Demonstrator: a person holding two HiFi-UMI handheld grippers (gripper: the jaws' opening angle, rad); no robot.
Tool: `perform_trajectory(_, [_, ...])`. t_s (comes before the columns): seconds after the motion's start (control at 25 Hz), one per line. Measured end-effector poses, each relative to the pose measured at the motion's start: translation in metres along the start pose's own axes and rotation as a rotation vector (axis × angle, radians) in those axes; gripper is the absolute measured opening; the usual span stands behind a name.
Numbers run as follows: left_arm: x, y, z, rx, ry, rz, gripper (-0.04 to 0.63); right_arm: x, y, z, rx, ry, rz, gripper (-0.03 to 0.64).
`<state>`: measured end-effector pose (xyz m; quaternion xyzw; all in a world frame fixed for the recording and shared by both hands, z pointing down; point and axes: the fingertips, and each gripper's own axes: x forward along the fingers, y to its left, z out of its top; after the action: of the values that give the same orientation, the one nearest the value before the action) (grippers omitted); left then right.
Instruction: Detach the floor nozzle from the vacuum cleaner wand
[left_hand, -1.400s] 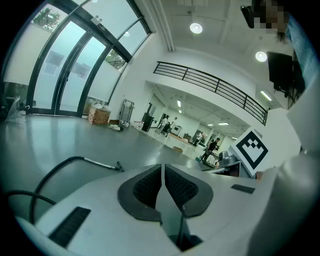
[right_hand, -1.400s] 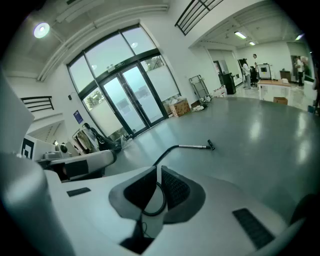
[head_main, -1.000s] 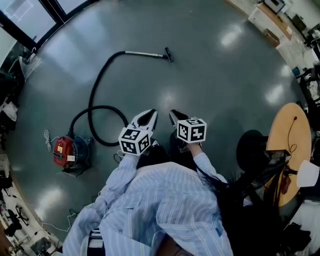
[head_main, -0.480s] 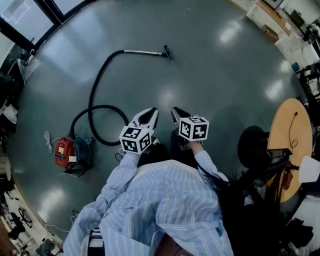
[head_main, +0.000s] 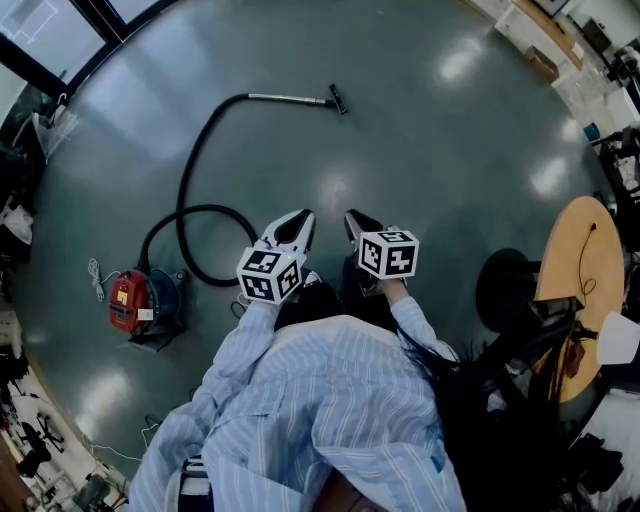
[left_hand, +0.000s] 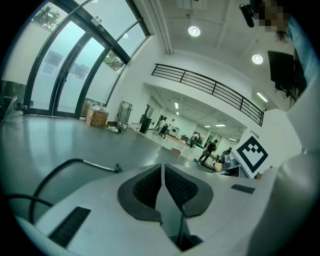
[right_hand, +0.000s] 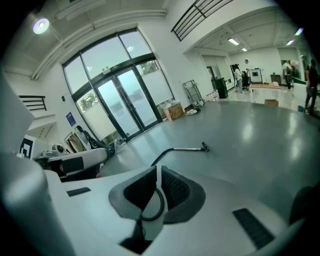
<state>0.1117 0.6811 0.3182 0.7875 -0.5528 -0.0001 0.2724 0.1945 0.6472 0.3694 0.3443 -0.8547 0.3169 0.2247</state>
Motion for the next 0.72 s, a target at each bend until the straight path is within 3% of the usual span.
perform_trajectory(0.72, [0.030,0.035,-0.007,-0.092,0.029,0.028,0.025,0.024,-0.016,-0.001,0.032,0.070,-0.009,0.034])
